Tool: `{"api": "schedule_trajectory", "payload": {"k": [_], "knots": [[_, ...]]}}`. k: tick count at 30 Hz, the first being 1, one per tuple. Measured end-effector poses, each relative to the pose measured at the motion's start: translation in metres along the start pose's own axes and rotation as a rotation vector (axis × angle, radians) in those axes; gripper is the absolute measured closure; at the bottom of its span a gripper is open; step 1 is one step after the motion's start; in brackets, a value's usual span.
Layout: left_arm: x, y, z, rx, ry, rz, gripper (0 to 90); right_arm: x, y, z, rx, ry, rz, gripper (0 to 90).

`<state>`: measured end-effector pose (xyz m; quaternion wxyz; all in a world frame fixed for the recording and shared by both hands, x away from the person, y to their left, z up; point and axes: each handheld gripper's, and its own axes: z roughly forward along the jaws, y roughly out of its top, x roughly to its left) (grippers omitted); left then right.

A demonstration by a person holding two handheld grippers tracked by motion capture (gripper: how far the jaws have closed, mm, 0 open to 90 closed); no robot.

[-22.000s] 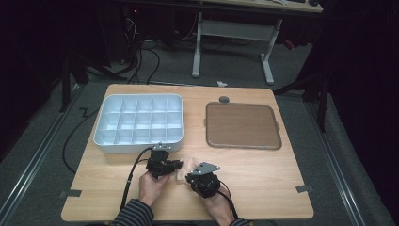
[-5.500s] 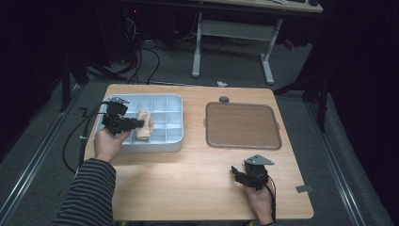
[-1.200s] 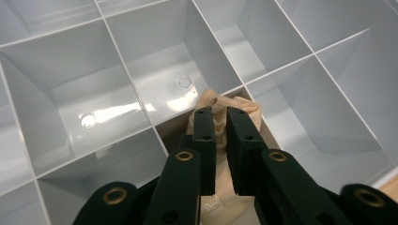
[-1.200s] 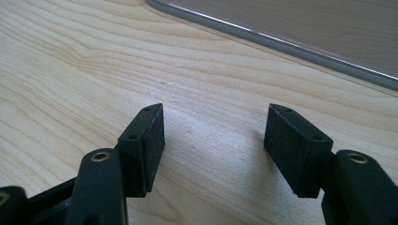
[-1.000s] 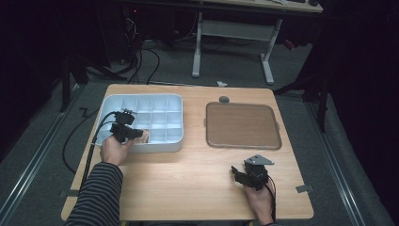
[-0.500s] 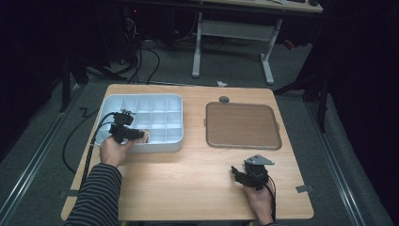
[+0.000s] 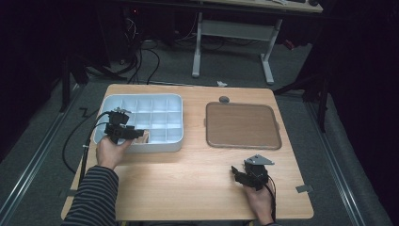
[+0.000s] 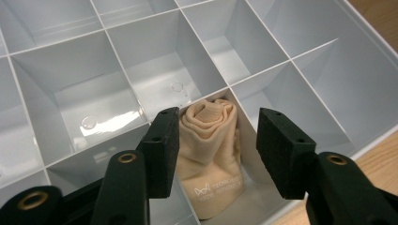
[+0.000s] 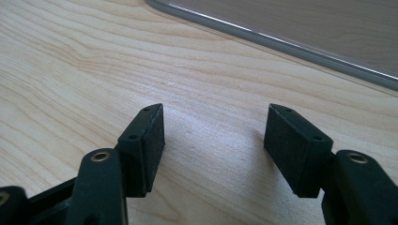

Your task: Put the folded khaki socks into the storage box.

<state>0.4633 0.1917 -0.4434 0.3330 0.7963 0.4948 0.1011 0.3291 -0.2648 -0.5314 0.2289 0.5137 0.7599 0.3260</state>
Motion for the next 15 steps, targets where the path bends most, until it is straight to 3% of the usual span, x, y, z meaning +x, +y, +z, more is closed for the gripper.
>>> {"api": "schedule_trajectory", "payload": {"k": [15], "knots": [[-0.001,-0.011,-0.017,-0.049,-0.01,-0.01,48.0,0.0,0.0,0.0,0.0,0.0,-0.001,38.2]]}}
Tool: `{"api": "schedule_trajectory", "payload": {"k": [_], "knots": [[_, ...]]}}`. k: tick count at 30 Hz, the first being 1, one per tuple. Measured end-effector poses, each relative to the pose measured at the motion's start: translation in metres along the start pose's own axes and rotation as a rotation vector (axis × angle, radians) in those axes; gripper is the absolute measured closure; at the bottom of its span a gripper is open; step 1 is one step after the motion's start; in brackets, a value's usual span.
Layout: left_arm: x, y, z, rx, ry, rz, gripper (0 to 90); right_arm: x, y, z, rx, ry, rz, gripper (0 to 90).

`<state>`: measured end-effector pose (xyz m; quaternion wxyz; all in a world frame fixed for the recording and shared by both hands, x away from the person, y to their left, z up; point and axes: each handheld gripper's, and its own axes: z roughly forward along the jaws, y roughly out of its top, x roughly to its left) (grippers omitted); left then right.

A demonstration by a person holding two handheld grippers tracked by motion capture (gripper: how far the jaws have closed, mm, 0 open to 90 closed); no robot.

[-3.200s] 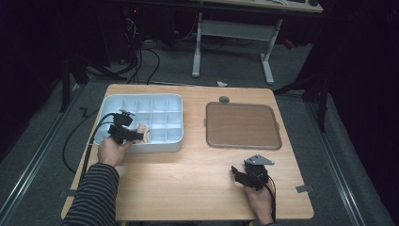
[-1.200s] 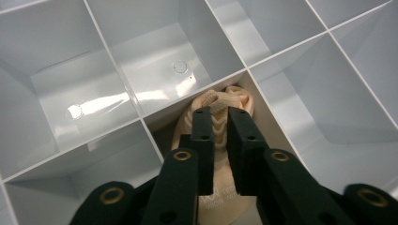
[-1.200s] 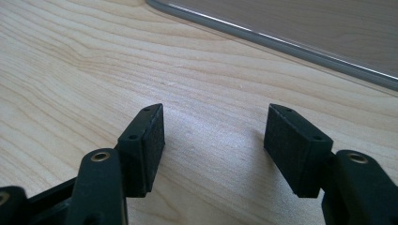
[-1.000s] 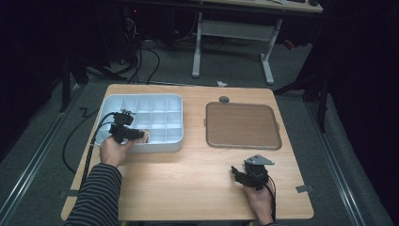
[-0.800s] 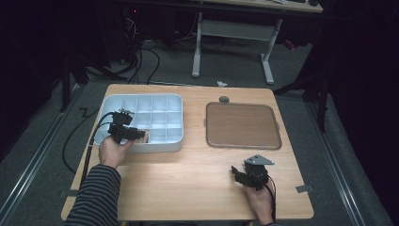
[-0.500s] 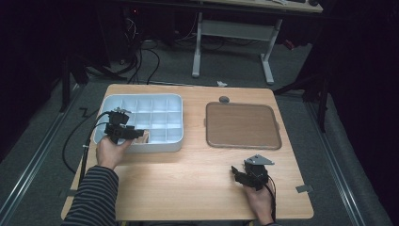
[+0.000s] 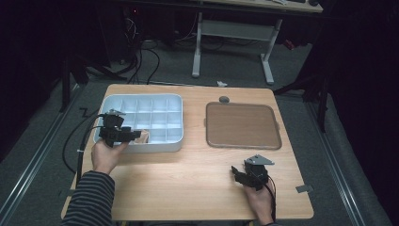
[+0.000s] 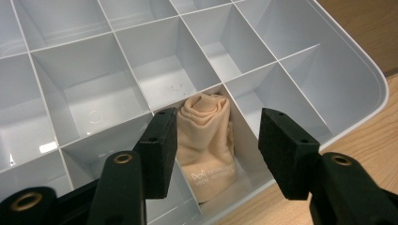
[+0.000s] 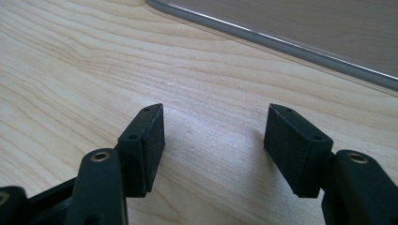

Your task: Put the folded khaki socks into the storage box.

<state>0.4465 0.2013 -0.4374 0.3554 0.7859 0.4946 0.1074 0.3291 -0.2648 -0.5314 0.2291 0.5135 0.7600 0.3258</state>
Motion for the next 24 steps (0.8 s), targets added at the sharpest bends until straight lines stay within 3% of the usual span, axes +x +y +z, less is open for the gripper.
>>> {"api": "schedule_trajectory", "payload": {"k": [18,24], "knots": [[-0.004,-0.016,-0.019,-0.054,-0.034,-0.019,46.6,0.0,0.0,0.0,0.0,0.0,0.0,38.2],[-0.009,-0.017,-0.024,-0.066,-0.038,-0.002,46.5,0.0,0.0,0.0,0.0,0.001,0.0,38.2]]}}
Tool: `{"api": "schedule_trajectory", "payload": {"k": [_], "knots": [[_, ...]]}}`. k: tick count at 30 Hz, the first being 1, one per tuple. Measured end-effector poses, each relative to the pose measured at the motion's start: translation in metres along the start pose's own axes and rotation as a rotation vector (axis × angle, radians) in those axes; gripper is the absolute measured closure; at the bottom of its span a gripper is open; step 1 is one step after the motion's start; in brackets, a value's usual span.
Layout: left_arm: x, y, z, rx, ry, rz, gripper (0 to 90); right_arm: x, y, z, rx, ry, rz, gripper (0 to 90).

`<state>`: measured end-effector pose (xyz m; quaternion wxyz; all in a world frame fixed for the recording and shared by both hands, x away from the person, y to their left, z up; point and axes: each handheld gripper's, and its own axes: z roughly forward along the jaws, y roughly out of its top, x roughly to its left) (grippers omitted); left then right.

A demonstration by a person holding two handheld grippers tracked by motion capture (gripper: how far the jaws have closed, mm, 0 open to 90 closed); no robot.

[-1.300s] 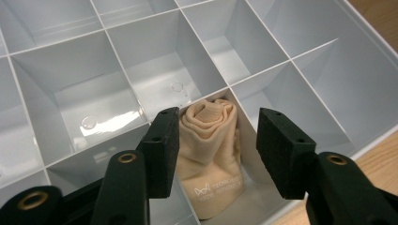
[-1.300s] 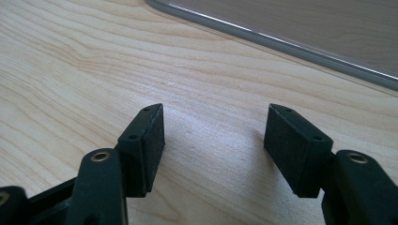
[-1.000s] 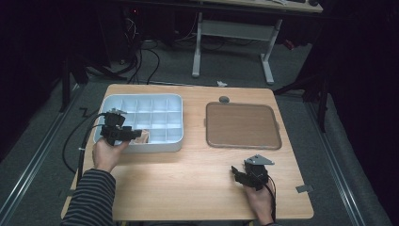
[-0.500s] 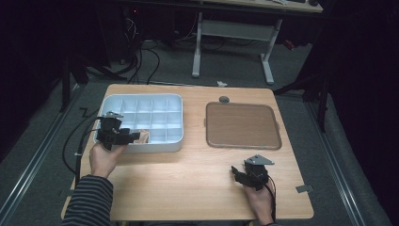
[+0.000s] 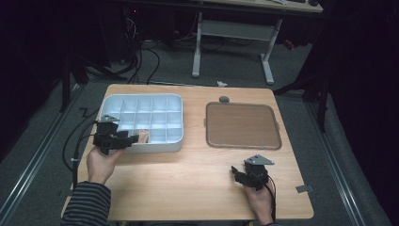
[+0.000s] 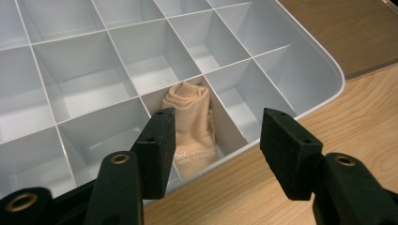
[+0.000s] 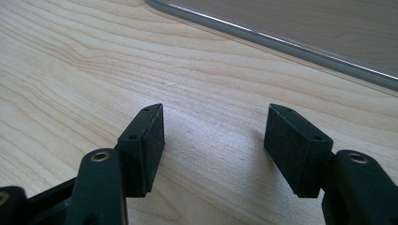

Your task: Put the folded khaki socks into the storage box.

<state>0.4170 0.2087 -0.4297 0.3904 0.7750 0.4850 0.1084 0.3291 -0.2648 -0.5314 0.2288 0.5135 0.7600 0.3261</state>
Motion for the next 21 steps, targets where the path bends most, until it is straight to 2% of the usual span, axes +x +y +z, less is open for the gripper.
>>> {"api": "schedule_trajectory", "payload": {"k": [8,21], "knots": [[-0.007,-0.002,-0.005,-0.013,-0.006,0.016,46.3,0.0,0.0,0.0,0.0,0.001,0.001,38.2],[-0.006,-0.015,-0.014,-0.043,-0.004,-0.007,46.2,0.0,0.0,0.0,0.0,0.0,0.0,38.2]]}}
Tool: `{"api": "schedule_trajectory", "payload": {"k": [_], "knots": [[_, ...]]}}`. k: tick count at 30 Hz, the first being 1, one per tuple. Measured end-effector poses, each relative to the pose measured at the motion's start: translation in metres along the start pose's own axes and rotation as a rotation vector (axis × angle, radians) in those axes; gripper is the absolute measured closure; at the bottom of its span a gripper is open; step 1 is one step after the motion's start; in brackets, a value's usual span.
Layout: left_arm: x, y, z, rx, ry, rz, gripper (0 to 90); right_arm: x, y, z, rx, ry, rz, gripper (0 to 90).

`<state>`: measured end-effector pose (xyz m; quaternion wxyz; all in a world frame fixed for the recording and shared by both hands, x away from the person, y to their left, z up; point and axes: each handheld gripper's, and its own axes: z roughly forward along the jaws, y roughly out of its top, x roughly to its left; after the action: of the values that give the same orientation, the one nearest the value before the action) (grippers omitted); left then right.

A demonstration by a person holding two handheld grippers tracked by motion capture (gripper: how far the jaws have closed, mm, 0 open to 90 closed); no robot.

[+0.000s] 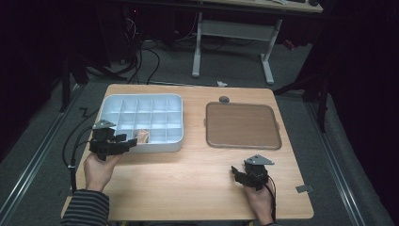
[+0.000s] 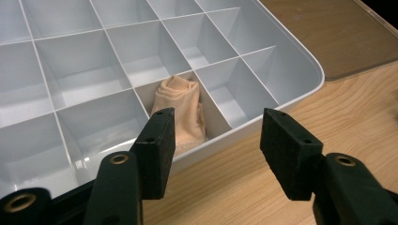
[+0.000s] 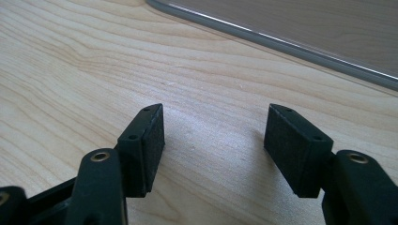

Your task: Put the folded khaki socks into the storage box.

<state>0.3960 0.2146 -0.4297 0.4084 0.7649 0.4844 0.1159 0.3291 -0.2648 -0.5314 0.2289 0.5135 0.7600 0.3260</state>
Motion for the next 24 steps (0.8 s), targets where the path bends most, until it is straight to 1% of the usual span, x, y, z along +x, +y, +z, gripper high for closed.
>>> {"api": "schedule_trajectory", "payload": {"k": [15,24], "knots": [[0.002,-0.019,-0.006,-0.012,-0.007,-0.032,45.9,0.0,0.0,0.0,0.0,0.0,0.0,38.2],[0.002,-0.03,-0.004,-0.008,-0.009,-0.049,45.8,0.0,0.0,0.0,0.0,0.0,-0.001,38.2]]}}
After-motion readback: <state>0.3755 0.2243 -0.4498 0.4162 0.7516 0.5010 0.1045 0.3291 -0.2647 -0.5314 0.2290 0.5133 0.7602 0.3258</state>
